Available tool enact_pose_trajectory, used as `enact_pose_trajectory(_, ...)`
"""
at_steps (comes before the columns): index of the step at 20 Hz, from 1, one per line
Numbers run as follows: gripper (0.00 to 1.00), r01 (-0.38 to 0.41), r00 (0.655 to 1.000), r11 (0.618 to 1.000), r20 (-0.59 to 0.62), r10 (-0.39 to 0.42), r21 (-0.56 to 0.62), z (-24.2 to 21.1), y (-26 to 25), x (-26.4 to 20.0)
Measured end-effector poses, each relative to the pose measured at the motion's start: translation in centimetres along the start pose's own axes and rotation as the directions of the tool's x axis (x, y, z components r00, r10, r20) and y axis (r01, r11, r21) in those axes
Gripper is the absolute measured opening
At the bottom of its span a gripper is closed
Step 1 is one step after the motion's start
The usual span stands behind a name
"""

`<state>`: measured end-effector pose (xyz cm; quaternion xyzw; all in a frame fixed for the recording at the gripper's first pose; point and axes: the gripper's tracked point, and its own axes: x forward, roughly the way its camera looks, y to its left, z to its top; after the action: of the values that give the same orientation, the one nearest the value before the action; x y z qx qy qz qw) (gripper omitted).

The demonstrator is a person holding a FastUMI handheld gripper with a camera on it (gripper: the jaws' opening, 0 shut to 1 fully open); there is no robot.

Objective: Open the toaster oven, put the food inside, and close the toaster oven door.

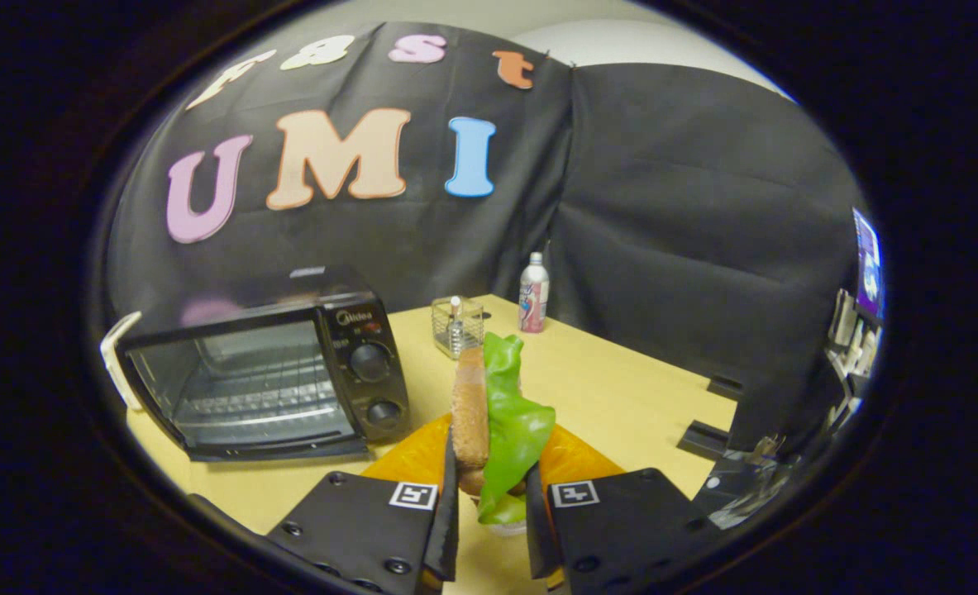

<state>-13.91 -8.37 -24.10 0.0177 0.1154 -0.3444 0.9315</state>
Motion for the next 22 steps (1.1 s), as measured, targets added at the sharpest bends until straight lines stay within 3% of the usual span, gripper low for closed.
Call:
enact_pose_trajectory(2, 0.36, -0.028, 0.999, 0.997, 0.02, 0.027, 0.069, 0.5, 2.6, -1.8)
enact_pose_trajectory(4, 0.36, -0.104, 0.994, 0.982, 0.047, 0.098, 0.159, 1.3, 6.1, -3.7)
enact_pose_trajectory(8, 0.35, -0.233, 0.971, 0.91, 0.032, 0.236, 0.343, 0.2, 12.9, -4.9)
enact_pose_trajectory(12, 0.36, -0.232, 0.949, 0.821, -0.063, 0.309, 0.522, -3.6, 16.8, -4.7)
enact_pose_trajectory(16, 0.36, -0.221, 0.941, 0.724, -0.052, 0.334, 0.654, -3.8, 18.3, -3.7)
enact_pose_trajectory(20, 0.36, -0.215, 0.935, 0.7, -0.064, 0.35, 0.681, -3.6, 18.1, -4.1)
enact_pose_trajectory(21, 0.36, -0.225, 0.932, 0.685, -0.052, 0.359, 0.693, -3.1, 17.9, -4.5)
enact_pose_trajectory(22, 0.36, -0.255, 0.925, 0.645, -0.012, 0.38, 0.72, -2.1, 17.9, -5.2)
